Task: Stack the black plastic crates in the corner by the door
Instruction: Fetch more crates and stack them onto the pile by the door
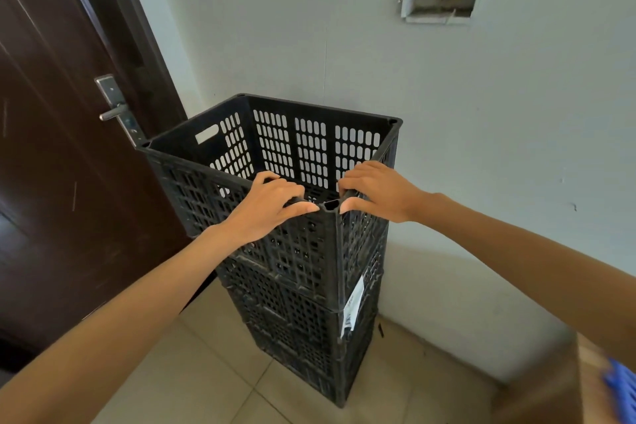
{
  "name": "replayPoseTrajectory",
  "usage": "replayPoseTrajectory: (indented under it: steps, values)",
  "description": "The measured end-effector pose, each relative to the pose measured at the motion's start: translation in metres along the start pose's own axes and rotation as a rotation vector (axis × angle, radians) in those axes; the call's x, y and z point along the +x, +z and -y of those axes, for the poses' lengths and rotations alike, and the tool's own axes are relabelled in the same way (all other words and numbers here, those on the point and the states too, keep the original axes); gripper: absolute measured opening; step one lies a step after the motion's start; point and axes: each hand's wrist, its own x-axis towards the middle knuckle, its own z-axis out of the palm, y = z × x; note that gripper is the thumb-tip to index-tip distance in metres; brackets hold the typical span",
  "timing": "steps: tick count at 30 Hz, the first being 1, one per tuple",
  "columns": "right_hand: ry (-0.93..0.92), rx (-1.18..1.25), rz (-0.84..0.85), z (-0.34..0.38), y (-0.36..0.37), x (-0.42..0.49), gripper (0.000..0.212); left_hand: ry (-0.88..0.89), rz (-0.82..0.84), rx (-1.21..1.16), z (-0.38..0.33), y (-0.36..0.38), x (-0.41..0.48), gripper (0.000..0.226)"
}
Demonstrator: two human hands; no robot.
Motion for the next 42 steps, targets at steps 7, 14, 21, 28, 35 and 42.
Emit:
replayPoseTrajectory:
  steps: [7, 14, 21, 28, 35, 42]
  values:
    - [0.007, -0.044, -0.036, 0.014, 0.008, 0.006, 0.068, 0.016, 0.017, -0.046, 0.011, -0.005, -0.011, 0.041]
    - [0.006, -0.026, -0.009, 0.007, 0.003, 0.005, 0.066, 0.020, -0.010, -0.007, 0.006, -0.002, -0.007, 0.056]
    - [0.025, -0.020, 0.047, -0.008, -0.003, -0.002, 0.062, 0.032, -0.028, -0.030, -0.007, 0.002, 0.003, 0.054]
    - [-0.006, -0.008, 0.063, 0.001, -0.004, -0.002, 0.071, 0.068, 0.072, -0.076, -0.002, -0.008, 0.004, 0.060]
    - [0.245, 0.263, 0.152, 0.003, -0.009, 0.025, 0.074, -0.163, 0.089, -0.066, 0.015, -0.014, 0.021, 0.067]
    - [0.259, -0.006, 0.143, 0.004, 0.011, 0.027, 0.064, -0.209, 0.141, -0.004, 0.013, -0.002, 0.016, 0.054]
